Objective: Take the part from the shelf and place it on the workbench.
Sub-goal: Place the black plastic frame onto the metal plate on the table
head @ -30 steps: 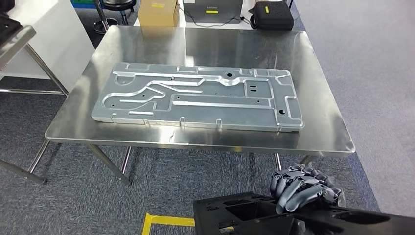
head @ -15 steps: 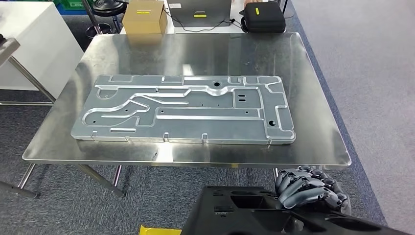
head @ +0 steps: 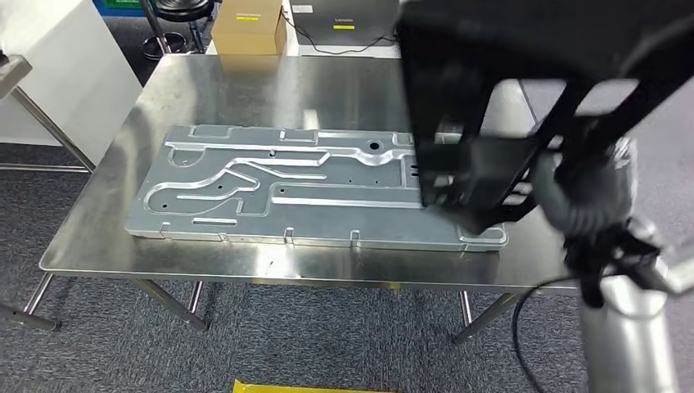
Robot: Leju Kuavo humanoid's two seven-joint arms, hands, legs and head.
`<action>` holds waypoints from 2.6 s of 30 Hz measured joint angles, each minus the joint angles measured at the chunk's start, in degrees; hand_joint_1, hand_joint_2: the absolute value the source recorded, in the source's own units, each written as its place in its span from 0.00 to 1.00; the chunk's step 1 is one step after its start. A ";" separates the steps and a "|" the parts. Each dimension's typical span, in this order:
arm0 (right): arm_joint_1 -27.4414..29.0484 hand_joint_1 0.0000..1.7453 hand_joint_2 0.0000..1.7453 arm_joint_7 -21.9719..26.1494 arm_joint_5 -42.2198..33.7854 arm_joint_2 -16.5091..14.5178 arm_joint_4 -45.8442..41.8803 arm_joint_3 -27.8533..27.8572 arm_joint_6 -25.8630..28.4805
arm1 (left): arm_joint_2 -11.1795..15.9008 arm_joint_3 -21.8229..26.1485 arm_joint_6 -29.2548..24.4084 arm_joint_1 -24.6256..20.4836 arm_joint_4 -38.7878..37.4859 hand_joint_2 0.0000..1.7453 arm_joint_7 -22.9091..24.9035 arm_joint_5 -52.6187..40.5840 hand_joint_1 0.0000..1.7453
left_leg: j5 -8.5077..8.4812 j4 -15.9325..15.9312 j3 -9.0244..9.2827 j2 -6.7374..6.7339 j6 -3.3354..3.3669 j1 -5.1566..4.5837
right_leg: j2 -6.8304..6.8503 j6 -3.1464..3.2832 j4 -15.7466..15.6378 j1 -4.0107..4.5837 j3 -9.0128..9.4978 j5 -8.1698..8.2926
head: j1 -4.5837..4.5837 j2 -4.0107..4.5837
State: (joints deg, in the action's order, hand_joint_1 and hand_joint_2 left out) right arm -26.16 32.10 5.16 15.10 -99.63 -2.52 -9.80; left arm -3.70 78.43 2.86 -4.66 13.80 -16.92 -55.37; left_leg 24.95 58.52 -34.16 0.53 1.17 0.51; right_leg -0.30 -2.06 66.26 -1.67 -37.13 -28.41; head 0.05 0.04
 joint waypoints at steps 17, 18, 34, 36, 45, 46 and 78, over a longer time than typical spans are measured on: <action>-25.24 0.94 1.00 -6.63 45.19 -1.20 43.51 -14.91 20.73 | 0.78 -0.11 0.92 -0.38 -0.01 1.00 -0.60 -1.15 0.00 | -1.28 2.88 -3.50 -0.29 -0.77 -0.60 | -0.24 2.88 -6.42 1.10 2.58 1.80 | 0.37 0.01; -26.64 0.94 1.00 -7.24 47.64 -2.36 46.01 -17.33 21.28 | 0.85 -0.11 0.93 -0.50 -0.01 1.00 -0.63 -1.18 0.00 | -1.56 1.22 -2.80 -0.34 -0.52 -0.83 | -0.29 2.70 -6.47 1.09 2.51 1.80 | 0.34 0.01; -33.38 0.94 1.00 -15.10 63.86 -21.77 69.98 -44.01 21.02 | 0.90 -0.77 2.83 -0.72 -0.11 1.00 -2.04 -2.77 0.00 | -0.27 0.36 -1.13 0.31 -1.41 -0.18 | -0.01 1.83 -5.85 0.85 0.27 3.26 | 0.32 0.00; -33.18 0.94 1.00 -15.85 63.89 -23.21 71.28 -44.91 20.74 | 0.89 -1.13 2.92 -0.69 -0.14 1.00 -2.59 -3.21 0.00 | -0.10 0.30 -1.06 0.23 -2.05 -0.03 | -0.15 2.48 -6.25 0.86 0.41 3.38 | 0.34 0.00; -31.23 0.00 0.00 -18.58 64.19 -26.56 75.85 -47.11 19.78 | 0.89 -2.32 3.39 -0.52 -0.27 1.00 -5.18 -4.11 0.00 | 3.25 10.93 -5.97 -0.18 -3.41 0.46 | -0.07 3.51 -6.87 0.68 1.53 3.22 | 0.52 0.00; -31.08 0.00 0.00 -18.95 64.18 -26.65 76.12 -47.19 19.79 | 0.92 -2.43 3.37 -0.56 -0.27 1.00 -5.15 -4.15 0.00 | 1.50 6.82 -4.05 -0.19 -3.34 0.54 | -0.11 3.36 -6.85 0.69 1.62 3.14 | 0.52 0.00; -7.38 0.00 0.00 7.81 3.38 -15.95 21.72 -9.24 9.11 | 1.15 -1.73 4.40 -0.24 -0.65 0.00 -5.11 0.38 0.00 | 0.54 2.62 -0.61 -0.16 -3.13 0.83 | 0.82 2.48 -8.18 0.84 3.29 3.01 | 0.89 0.00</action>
State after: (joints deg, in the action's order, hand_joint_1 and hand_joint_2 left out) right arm -33.54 39.92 8.54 -0.85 -77.91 -11.75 -0.70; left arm -2.55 76.71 7.26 -4.89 13.15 -22.03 -54.99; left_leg 25.49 61.14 -34.77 0.37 -1.95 1.34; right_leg 0.51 0.42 58.08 -0.83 -33.84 -25.40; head 0.94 0.04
